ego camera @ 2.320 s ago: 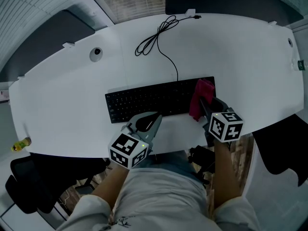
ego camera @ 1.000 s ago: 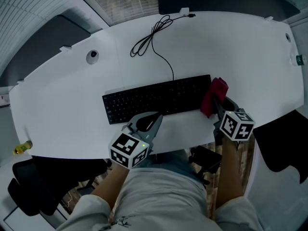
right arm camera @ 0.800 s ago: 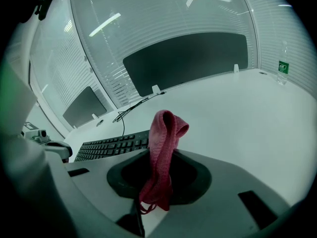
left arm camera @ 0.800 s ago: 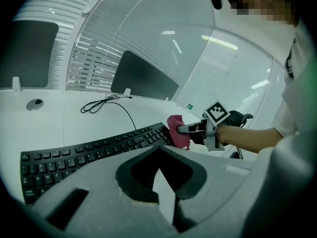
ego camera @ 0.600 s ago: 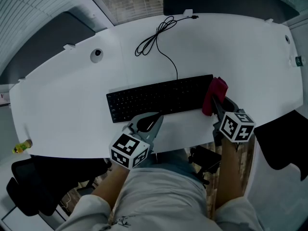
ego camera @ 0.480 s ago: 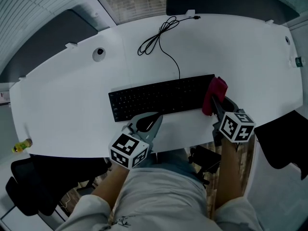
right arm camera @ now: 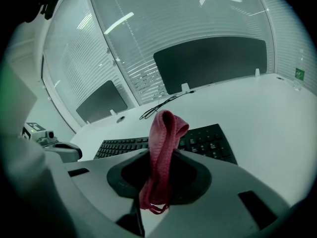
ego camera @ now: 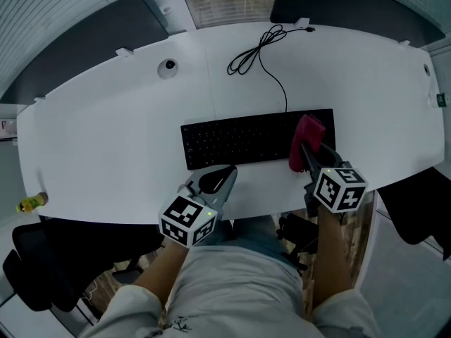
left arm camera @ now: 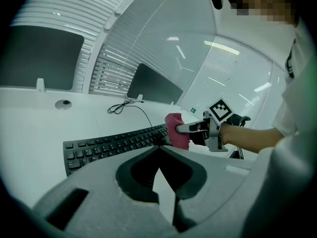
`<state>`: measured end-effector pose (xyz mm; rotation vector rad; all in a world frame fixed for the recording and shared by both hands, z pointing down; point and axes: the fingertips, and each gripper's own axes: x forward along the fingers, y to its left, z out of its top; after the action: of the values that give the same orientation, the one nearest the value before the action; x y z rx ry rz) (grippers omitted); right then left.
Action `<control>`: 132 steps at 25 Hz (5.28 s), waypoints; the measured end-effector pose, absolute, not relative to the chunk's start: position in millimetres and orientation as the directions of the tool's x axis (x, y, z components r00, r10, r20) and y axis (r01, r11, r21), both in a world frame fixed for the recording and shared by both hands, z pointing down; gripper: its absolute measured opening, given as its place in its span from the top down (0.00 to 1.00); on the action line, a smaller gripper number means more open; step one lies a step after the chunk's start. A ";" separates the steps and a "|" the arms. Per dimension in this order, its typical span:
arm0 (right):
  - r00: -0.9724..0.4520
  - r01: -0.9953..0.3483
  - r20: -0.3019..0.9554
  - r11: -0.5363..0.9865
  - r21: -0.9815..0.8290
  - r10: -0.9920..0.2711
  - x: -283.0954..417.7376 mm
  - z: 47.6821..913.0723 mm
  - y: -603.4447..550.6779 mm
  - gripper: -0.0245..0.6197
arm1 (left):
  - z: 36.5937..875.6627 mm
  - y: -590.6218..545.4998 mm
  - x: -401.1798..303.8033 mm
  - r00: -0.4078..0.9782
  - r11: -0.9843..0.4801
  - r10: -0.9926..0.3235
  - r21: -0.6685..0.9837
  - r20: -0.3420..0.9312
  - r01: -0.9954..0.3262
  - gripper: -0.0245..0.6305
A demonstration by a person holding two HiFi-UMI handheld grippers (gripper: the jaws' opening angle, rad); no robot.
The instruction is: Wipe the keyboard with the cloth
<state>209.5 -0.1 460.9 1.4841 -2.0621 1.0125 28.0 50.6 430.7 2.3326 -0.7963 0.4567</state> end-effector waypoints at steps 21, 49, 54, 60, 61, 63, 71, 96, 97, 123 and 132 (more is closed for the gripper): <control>-0.641 -0.752 0.654 0.503 -0.427 -0.403 -34.5 465.6 32.9 0.84 | 434.1 68.1 -95.1 0.679 -0.508 -0.543 0.451 0.494 -0.734 0.95; -0.599 -0.767 0.731 0.498 -0.405 -0.327 -88.3 510.7 49.2 0.84 | 441.8 69.6 -136.9 0.682 -0.505 -0.531 0.459 0.503 -0.731 0.95; -0.586 -0.781 0.735 0.482 -0.398 -0.342 -78.8 510.7 46.8 0.84 | 441.8 66.8 -130.1 0.697 -0.524 -0.514 0.461 0.500 -0.717 0.95; -0.559 -0.809 0.741 0.439 -0.390 -0.372 -62.5 510.7 45.3 0.84 | 443.5 64.2 -123.8 0.719 -0.551 -0.485 0.464 0.499 -0.694 0.95; -0.553 -0.815 0.743 0.432 -0.387 -0.376 -59.0 510.8 44.7 0.84 | 443.9 63.2 -122.5 0.721 -0.555 -0.481 0.464 0.498 -0.691 0.95; -0.540 -0.825 0.748 0.419 -0.379 -0.386 -51.2 510.8 43.7 0.84 | 444.0 61.0 -119.0 0.726 -0.562 -0.476 0.464 0.497 -0.685 0.95; -0.522 -0.838 0.755 0.403 -0.367 -0.397 -21.2 510.1 40.6 0.84 | 440.7 57.5 -101.9 0.725 -0.564 -0.479 0.458 0.496 -0.687 0.95; -0.483 -0.869 0.759 0.345 -0.355 -0.437 106.4 508.0 30.8 0.84 | 436.3 48.0 14.8 0.750 -0.606 -0.435 0.454 0.499 -0.653 0.95; -0.480 -0.871 0.759 0.341 -0.354 -0.439 111.6 507.8 30.6 0.84 | 436.2 47.6 19.3 0.752 -0.608 -0.432 0.454 0.499 -0.651 0.95; -0.462 -0.886 0.749 0.279 -0.370 -0.474 206.8 507.4 22.8 0.84 | 442.5 37.3 106.8 0.781 -0.659 -0.364 0.453 0.507 -0.601 0.95; -0.451 -0.892 0.749 0.254 -0.373 -0.486 230.6 506.7 21.1 0.84 | 443.4 34.7 127.0 0.787 -0.667 -0.346 0.456 0.510 -0.589 0.95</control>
<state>230.6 21.1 506.7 1.2480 -2.0413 1.0953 127.0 34.7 443.4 2.3532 -0.6911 0.5121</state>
